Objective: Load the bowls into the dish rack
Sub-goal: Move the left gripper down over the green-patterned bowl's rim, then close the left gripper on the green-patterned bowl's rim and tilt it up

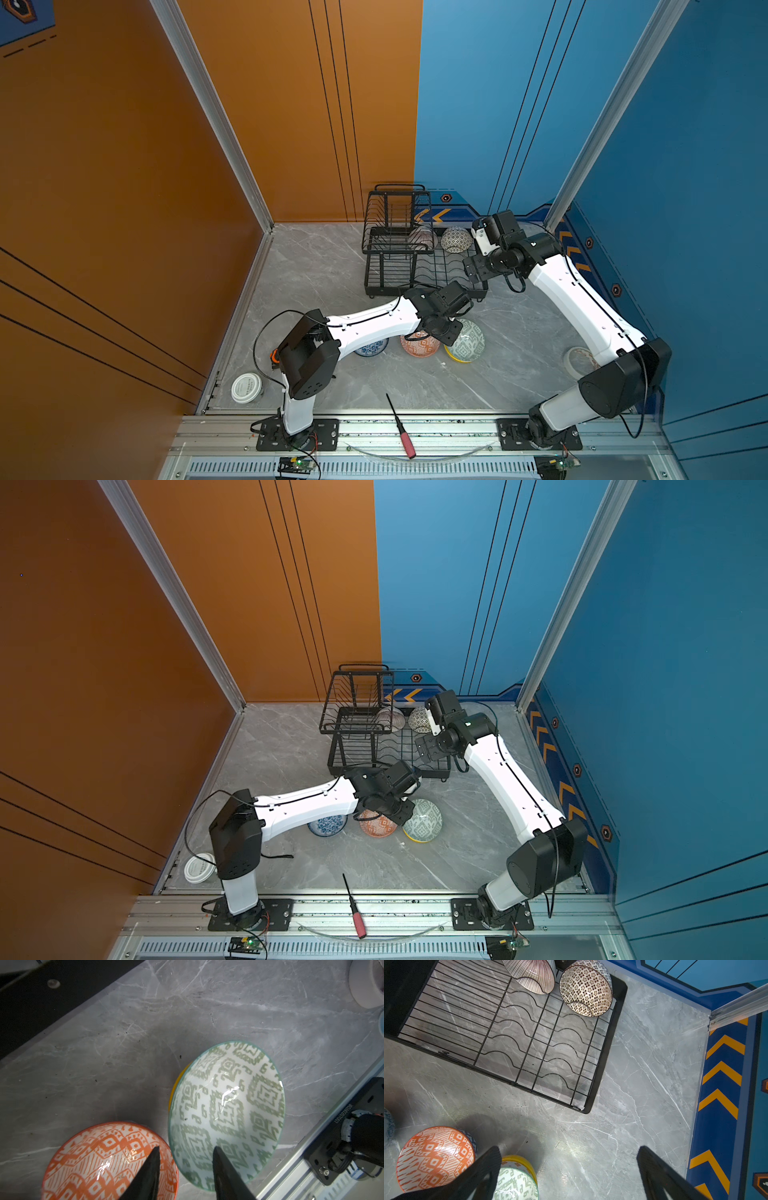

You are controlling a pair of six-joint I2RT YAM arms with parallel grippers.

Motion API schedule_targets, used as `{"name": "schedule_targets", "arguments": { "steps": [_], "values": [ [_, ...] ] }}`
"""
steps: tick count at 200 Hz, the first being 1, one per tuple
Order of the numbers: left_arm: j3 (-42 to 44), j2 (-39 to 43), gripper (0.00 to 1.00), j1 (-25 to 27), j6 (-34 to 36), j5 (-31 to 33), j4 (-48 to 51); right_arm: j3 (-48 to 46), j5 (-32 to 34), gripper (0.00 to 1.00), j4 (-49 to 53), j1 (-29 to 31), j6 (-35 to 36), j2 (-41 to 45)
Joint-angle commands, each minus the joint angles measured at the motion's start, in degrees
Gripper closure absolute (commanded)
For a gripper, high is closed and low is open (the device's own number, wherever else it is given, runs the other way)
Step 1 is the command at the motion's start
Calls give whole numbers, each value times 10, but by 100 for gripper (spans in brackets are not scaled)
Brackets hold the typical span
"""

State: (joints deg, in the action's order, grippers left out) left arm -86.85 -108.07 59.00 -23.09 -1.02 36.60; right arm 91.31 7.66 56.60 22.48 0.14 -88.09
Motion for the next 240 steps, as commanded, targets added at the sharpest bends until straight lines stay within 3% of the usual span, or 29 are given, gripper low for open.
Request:
{"name": "schedule_targets", "arguments": {
  "steps": [1, 141, 187, 240],
  "values": [
    [-17, -12, 60, 3, -12, -13, -4, -7, -2, 0, 11, -2, 6, 23],
    [-42, -42, 95, -8, -25, -8, 14, -21, -5, 0, 2, -8, 13, 30],
    [-61, -45, 99, -8, -26, 11, 37, -24, -5, 0, 0, -8, 14, 32],
    [-102, -50, 100, 5, -13, 76, 90, -28, -8, 0, -2, -9, 14, 34]
  ]
}}
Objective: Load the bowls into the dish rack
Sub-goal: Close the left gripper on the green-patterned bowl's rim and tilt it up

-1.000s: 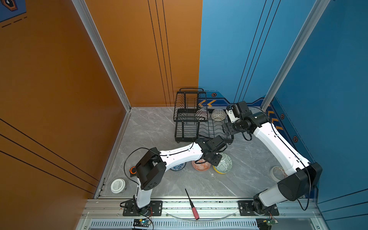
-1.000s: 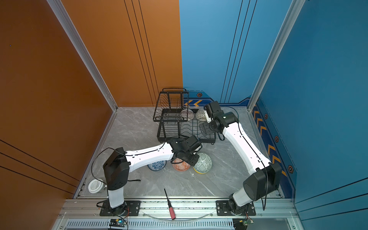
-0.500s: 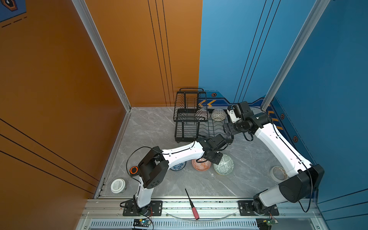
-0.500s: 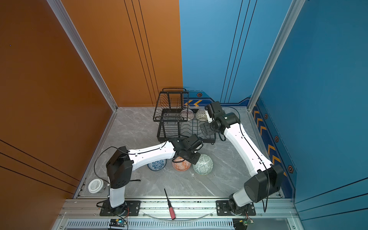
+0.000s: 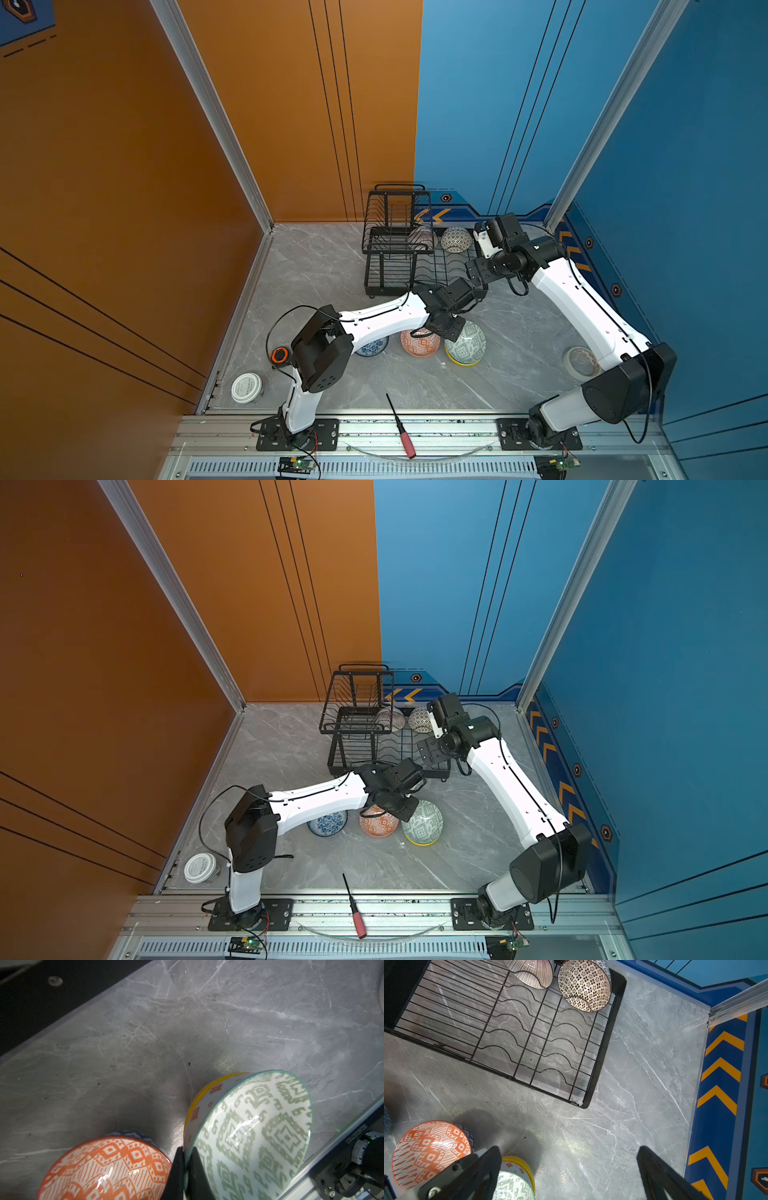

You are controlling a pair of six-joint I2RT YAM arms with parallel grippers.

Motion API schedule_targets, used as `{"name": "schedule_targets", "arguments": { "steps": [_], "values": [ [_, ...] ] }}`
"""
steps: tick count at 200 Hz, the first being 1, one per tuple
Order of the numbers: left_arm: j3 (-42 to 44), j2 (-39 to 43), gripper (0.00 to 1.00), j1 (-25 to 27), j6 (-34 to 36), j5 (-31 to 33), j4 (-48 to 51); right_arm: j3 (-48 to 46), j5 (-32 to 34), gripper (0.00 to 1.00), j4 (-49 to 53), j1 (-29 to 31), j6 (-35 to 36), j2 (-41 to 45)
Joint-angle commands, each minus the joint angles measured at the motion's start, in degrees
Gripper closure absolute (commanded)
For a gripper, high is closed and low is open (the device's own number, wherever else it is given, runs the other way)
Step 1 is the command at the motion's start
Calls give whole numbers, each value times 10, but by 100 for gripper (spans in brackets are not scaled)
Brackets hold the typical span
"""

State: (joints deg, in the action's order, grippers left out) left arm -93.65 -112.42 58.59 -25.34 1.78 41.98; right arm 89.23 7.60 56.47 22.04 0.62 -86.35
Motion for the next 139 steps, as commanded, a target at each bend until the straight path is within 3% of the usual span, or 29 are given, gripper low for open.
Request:
{"name": "schedule_targets", "arguments": {
  "steps": [1, 104, 139],
  "values": [
    [-34, -7, 100, 9, 10, 49, 38, -7, -7, 0, 0, -4, 10, 16],
    [-45, -19, 95, 17, 13, 51, 48, -8, -6, 0, -2, -5, 12, 19],
    [-48, -27, 89, 18, 14, 42, 49, -8, -6, 0, -3, -5, 13, 20]
  ]
}}
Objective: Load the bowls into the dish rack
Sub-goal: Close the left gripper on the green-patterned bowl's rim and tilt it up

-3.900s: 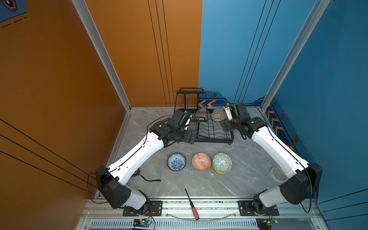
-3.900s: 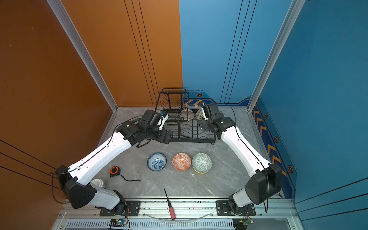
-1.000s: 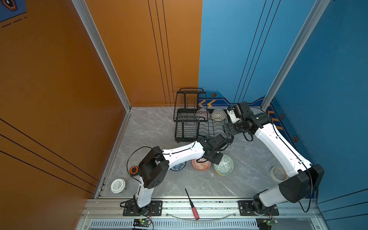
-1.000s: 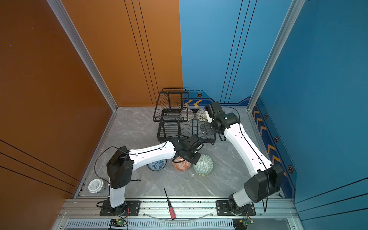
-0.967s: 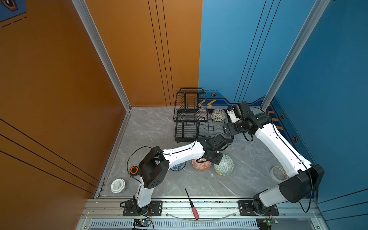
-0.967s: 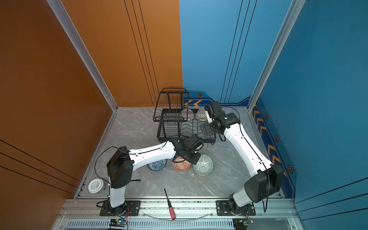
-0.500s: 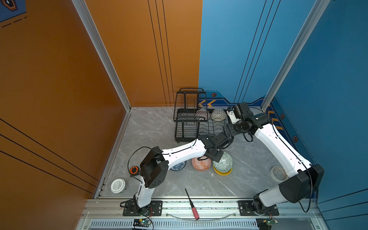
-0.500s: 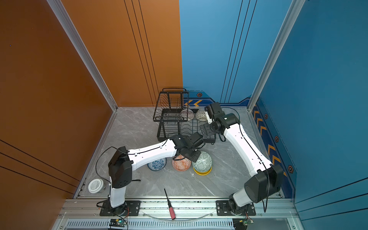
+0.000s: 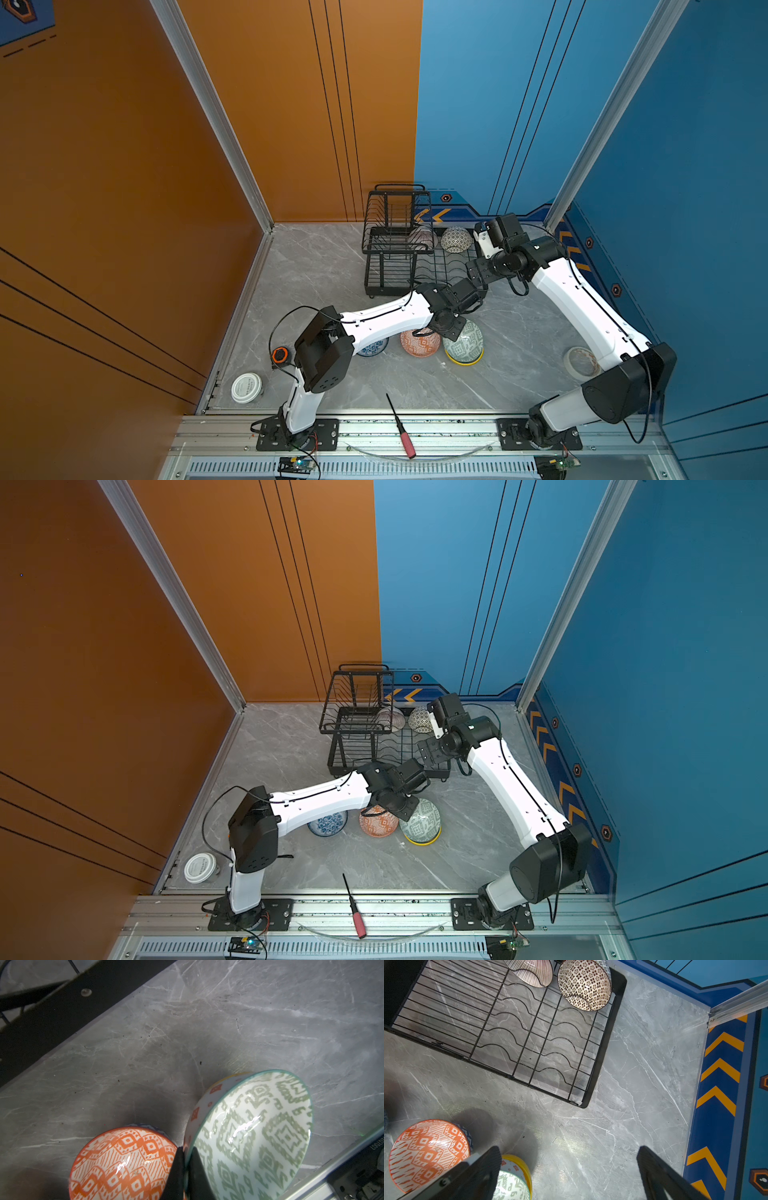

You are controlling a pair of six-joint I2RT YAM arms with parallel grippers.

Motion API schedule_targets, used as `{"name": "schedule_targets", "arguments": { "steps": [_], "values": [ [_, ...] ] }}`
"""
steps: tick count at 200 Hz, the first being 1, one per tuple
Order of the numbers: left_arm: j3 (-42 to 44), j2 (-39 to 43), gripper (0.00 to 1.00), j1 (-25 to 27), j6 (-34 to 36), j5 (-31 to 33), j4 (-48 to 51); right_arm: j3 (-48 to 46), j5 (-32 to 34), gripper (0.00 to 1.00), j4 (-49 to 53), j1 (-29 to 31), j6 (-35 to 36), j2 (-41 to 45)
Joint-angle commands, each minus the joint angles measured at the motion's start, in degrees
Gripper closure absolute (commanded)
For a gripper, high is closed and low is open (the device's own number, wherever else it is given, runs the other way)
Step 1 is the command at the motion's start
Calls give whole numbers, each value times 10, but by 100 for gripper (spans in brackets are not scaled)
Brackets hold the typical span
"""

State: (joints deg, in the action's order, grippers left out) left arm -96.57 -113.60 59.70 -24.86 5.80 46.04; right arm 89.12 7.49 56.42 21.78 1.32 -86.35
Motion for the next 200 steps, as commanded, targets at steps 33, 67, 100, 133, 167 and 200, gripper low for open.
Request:
{"name": "schedule_targets", "arguments": {
  "steps": [33, 67, 100, 133, 167, 200],
  "values": [
    [-22, -24, 83, 7, 10, -8, 7, -9, -4, 0, -3, -3, 6, 20],
    [-28, -31, 74, 8, 10, -18, 7, -8, -4, 0, -3, -3, 6, 20],
    [-29, -37, 65, 6, 9, -21, 7, -11, -4, 0, -5, -5, 7, 22],
    [-26, -42, 60, 6, 8, -25, 6, -14, -3, 0, -6, -6, 7, 24],
    [-26, -50, 56, 5, 7, -31, 7, -14, -3, 0, -6, -6, 7, 24],
    [-27, -55, 54, 4, 7, -36, 6, -16, -2, 0, -5, -7, 7, 23]
  ]
}}
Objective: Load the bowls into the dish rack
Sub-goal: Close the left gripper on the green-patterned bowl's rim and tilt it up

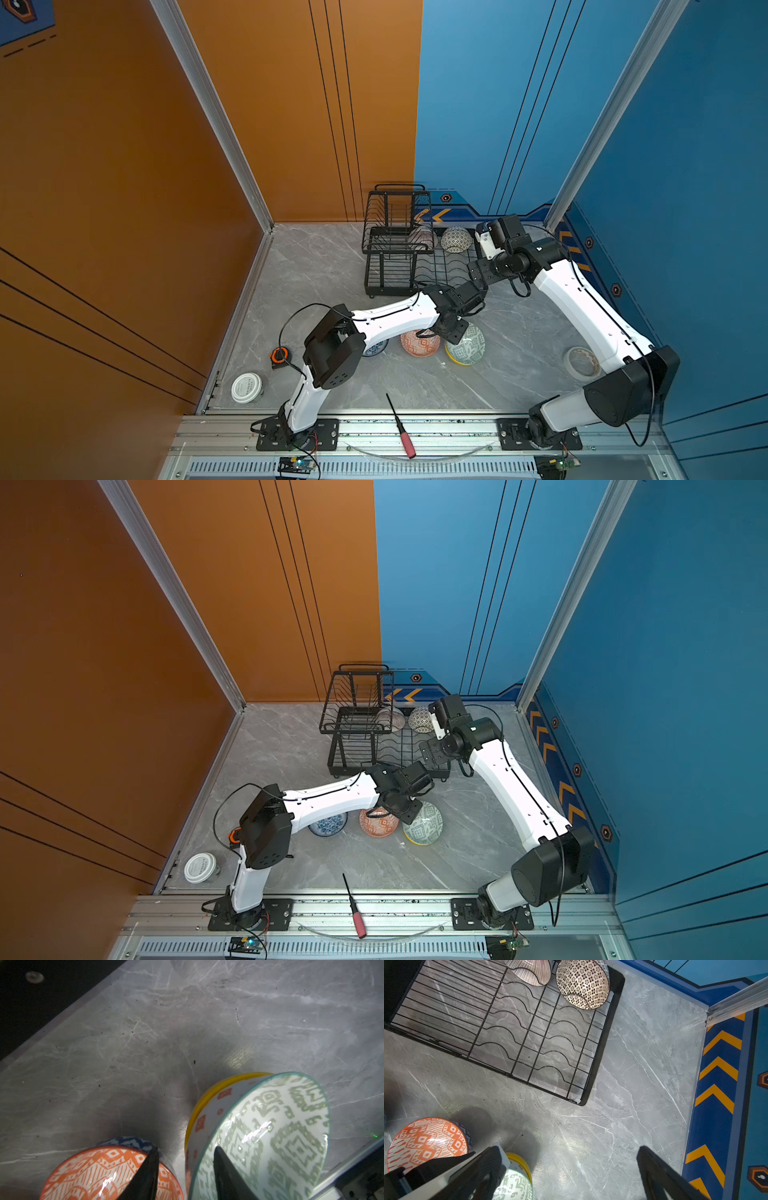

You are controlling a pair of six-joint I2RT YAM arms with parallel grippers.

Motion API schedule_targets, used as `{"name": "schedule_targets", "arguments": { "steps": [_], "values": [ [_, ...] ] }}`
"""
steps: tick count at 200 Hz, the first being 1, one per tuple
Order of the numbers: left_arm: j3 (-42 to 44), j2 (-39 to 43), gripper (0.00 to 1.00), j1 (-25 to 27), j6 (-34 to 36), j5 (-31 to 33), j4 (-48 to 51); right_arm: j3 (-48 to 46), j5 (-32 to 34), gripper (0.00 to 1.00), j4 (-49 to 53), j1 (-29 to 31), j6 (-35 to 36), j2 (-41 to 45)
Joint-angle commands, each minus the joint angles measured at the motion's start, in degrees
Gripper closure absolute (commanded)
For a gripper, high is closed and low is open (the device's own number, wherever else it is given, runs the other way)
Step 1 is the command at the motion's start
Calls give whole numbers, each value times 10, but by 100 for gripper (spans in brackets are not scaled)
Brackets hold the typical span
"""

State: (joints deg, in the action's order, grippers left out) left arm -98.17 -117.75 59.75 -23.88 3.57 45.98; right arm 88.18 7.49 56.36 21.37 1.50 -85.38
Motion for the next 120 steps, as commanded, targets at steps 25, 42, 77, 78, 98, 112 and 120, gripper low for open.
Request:
{"name": "schedule_targets", "arguments": {
  "steps": [25, 42, 77, 78, 98, 112, 120],
  "values": [
    [-13, -16, 54, 3, -4, -15, 7, -7, -2, 0, -5, -3, 6, 13],
    [-12, -16, 57, 2, -5, -15, 7, -8, -1, 0, -5, -3, 6, 14],
    [-12, -12, 75, 1, -5, -8, 8, -8, -2, 0, -5, -4, 6, 16],
    [-11, -12, 75, 1, -5, -7, 8, -8, -2, 0, -5, -4, 6, 16],
    [-10, -8, 81, -1, -7, -2, 8, -9, -1, 0, -5, -4, 6, 18],
    [-8, -5, 83, -2, -9, 1, 8, -10, -1, 0, -5, -4, 6, 19],
    [-7, -3, 84, -2, -11, 3, 8, -10, -1, 0, -5, -4, 6, 20]
  ]
}}
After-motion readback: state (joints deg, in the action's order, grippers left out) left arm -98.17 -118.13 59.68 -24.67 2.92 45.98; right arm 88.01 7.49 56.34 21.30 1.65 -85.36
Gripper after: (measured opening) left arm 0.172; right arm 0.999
